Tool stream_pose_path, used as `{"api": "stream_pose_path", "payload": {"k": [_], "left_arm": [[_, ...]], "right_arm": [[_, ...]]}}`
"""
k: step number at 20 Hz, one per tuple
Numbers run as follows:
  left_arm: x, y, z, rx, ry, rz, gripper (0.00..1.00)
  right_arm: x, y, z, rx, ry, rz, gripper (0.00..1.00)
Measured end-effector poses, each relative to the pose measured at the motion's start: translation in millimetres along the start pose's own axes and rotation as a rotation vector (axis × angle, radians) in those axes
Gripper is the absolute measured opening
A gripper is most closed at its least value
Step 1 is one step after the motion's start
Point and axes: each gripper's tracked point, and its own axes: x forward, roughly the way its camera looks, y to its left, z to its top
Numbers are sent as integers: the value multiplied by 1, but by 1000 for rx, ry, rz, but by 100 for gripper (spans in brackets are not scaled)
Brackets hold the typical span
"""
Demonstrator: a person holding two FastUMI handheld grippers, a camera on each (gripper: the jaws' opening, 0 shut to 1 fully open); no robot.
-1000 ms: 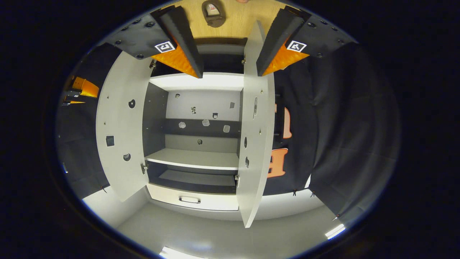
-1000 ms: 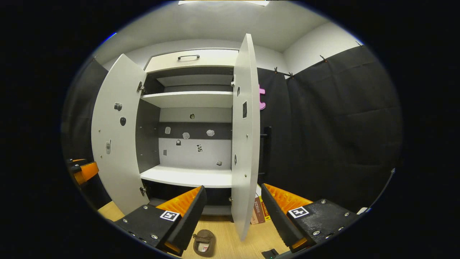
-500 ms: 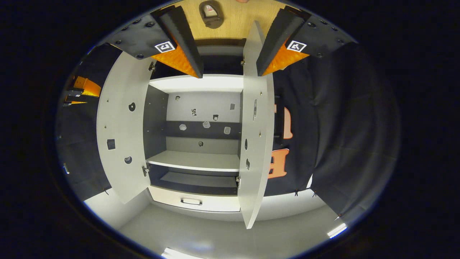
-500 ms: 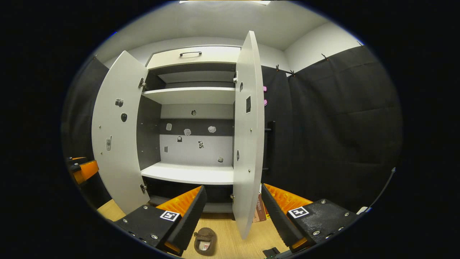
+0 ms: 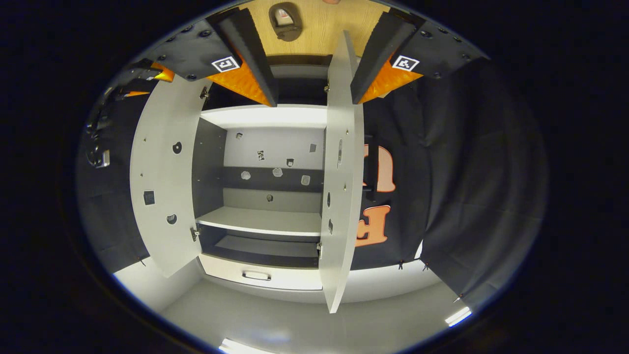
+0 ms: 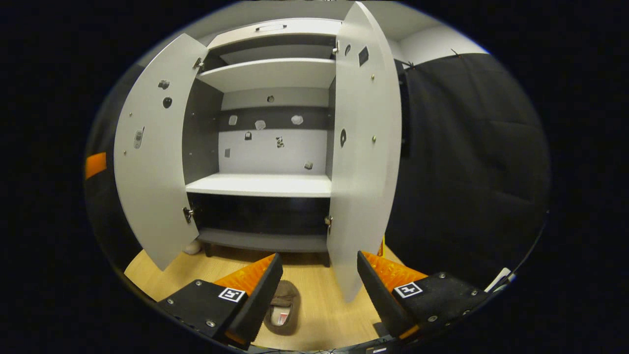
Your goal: Grab one shoe with the right hand and put it into the shoe cabinet, grab the other shoe with the left hand and put it into the shoe cabinet; then close the right door with the right hand and the left door with the left hand.
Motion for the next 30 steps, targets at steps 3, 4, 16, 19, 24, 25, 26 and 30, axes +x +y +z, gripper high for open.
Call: {"api": "stream_pose_path", "payload": {"k": [3,4,16,19,24,25,26,30], "left_arm": [[-3,7,-2,9,7,17,97],[-4,9,-2,9,8,20,97],[-25,51,-18,37,68,117,97],[-29,59,-24,34,86,139,94],[-31,67,-27,74,98,166,94],[-32,68,-28,72,101,168,97],[-33,68,-29,68,103,168,94],[-30,70,-29,79,100,173,96]], "right_arm": [[26,13,-60,32,114,30,95],[35,18,-75,48,142,39,94],[94,41,-236,60,461,45,80],[100,42,-255,85,517,42,67],[107,43,-261,98,537,19,35],[107,40,-261,101,540,-1,24],[107,41,-261,104,543,-10,18],[112,35,-244,160,547,-28,2]]}}
